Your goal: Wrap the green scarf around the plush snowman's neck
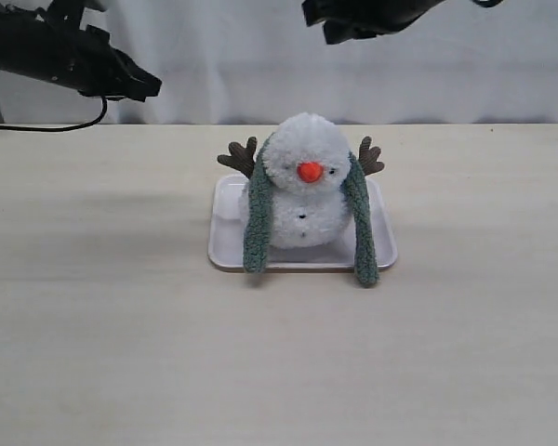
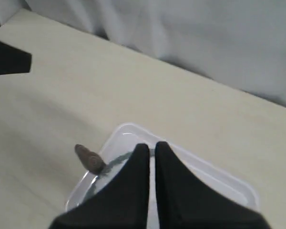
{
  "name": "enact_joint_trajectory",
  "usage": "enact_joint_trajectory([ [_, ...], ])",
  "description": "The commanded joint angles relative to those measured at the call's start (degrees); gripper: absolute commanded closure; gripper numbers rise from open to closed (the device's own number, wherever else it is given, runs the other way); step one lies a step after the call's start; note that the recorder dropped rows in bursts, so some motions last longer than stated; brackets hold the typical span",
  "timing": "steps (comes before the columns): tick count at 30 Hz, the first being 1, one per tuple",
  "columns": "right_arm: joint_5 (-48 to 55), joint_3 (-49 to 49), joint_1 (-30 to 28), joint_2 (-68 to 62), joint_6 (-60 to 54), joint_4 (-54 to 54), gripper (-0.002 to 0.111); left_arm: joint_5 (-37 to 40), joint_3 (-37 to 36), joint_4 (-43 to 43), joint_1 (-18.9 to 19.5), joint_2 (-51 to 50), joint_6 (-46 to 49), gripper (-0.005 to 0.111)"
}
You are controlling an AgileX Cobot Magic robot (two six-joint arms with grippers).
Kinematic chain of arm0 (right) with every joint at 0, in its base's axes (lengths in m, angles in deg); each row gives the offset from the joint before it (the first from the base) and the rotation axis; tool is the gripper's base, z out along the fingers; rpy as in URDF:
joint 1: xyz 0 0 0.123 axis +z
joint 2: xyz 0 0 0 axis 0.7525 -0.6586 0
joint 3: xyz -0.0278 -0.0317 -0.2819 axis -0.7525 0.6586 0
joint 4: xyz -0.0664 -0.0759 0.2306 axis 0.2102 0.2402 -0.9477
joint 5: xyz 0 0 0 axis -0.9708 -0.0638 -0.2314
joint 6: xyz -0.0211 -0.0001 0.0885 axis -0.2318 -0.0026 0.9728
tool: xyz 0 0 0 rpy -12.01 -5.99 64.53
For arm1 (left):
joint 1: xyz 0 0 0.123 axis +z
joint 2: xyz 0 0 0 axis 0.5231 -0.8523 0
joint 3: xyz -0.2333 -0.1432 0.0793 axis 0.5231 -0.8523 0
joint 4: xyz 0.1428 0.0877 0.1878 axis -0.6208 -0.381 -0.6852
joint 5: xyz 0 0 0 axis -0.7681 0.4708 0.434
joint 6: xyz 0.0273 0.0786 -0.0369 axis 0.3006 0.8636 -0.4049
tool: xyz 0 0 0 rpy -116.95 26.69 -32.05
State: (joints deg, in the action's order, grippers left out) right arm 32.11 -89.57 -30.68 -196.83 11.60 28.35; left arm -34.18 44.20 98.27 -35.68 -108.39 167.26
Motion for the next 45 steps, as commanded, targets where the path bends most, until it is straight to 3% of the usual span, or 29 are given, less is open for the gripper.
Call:
enact_joint_trajectory([
  [1,6.11,-3.23,2.01,-5.46,-0.28,0.19,0.104,4.91,0.26,5.15,-3.30,-1.15,12.13,0.107],
  [4,9.68,-3.23,2.71,-6.91,2.17,4.29,0.104,10.88,0.26,10.42,-6.35,-4.36,23.20,0.107],
  [9,5.46,2.11,2.85,-7.39,1.65,4.25,0.104,11.12,0.26,11.04,-9.25,-7.90,26.92,0.107],
  [17,3.67,3.98,2.85,-6.75,1.25,4.25,0.104,11.24,-0.32,7.17,-9.40,-9.76,26.10,0.107],
  [26,0.66,3.98,2.85,-1.40,1.24,4.14,0.104,14.70,-1.15,5.17,-10.13,-10.06,18.76,0.107],
  [31,-0.14,4.37,2.85,-2.33,2.47,4.03,0.104,6.00,-5.29,4.92,-13.56,-10.34,19.51,0.107],
  [40,-4.61,8.04,2.85,-2.56,2.47,3.62,0.104,5.74,-5.54,7.34,-16.91,-10.56,19.97,0.107],
  [45,-2.71,8.04,2.85,-2.09,2.36,3.62,0.104,5.92,-5.54,7.06,-16.17,-10.56,20.11,0.107],
])
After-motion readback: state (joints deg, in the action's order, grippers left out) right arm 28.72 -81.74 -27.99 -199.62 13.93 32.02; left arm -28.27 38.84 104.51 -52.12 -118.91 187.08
